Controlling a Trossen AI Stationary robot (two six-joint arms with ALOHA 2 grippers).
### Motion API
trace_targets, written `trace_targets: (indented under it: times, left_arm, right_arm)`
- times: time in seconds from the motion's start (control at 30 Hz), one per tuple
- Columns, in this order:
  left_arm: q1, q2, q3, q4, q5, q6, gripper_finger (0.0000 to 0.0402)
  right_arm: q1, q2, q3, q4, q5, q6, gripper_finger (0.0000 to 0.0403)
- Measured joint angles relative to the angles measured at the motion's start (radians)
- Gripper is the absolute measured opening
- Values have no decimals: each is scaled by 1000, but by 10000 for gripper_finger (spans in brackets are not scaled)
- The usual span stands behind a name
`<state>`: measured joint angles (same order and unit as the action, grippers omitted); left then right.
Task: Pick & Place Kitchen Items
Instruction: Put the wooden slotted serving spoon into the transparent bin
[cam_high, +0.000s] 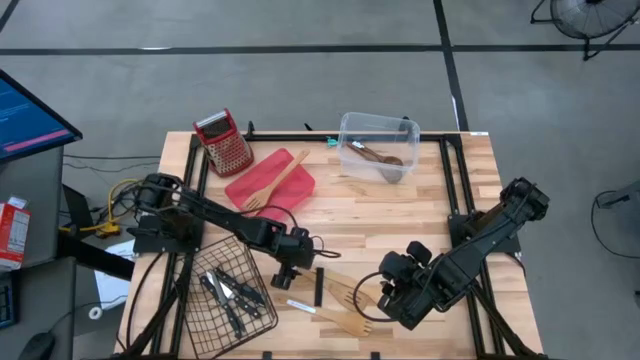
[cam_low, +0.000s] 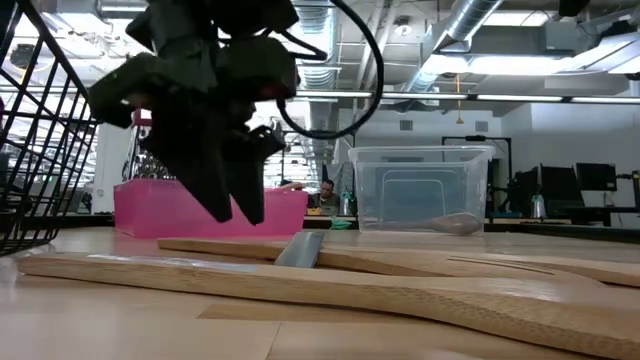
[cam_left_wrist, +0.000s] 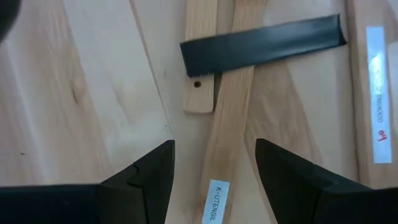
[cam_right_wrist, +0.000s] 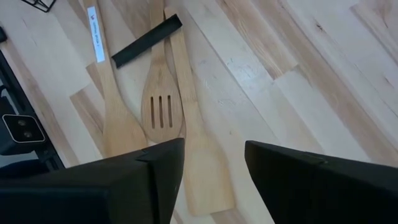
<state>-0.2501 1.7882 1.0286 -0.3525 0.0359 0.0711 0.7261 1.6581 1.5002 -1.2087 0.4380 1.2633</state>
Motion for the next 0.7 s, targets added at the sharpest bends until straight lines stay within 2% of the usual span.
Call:
trace_targets:
  times: [0.43, 0.7]
  left_arm:
    - [3, 58, 0, -6, 11, 94, 204]
    - [3, 93, 4, 0, 7, 134, 176]
  right_arm:
    - [1, 0, 0, -4, -3, 21, 181]
    - [1, 0, 0, -8, -3, 21, 178]
